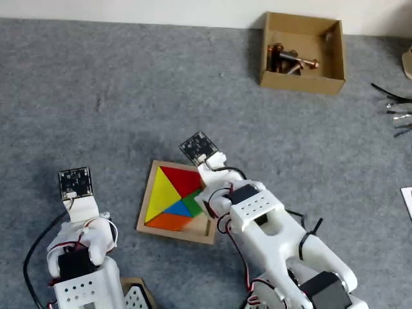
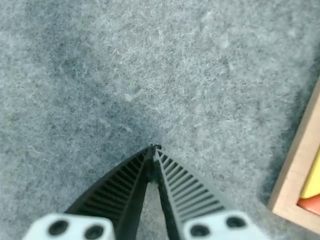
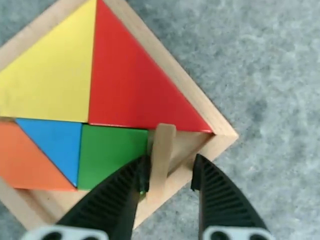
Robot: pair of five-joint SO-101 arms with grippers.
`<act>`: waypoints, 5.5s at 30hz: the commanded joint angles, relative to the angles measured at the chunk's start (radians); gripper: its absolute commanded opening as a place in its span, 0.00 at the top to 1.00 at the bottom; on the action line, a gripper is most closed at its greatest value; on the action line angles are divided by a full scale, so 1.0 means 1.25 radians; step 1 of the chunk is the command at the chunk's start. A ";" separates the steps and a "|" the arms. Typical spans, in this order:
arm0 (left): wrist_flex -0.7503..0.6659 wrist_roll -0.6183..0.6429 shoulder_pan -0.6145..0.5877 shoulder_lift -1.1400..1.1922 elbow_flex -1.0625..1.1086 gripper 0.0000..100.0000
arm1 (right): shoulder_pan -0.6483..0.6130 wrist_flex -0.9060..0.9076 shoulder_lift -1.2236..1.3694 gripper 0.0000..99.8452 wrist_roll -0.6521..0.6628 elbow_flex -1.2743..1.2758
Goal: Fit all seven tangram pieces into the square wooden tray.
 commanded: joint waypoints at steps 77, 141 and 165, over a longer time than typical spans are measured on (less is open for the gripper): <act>0.002 0.009 -0.010 -0.004 0.015 0.99 | 0.138 -0.068 0.105 1.00 0.017 -0.073; 0.002 0.009 -0.010 -0.004 0.015 0.99 | 0.055 0.213 0.021 1.00 0.014 -0.139; 0.002 0.009 -0.010 -0.004 0.015 0.99 | 0.050 0.287 0.021 1.00 0.016 -0.139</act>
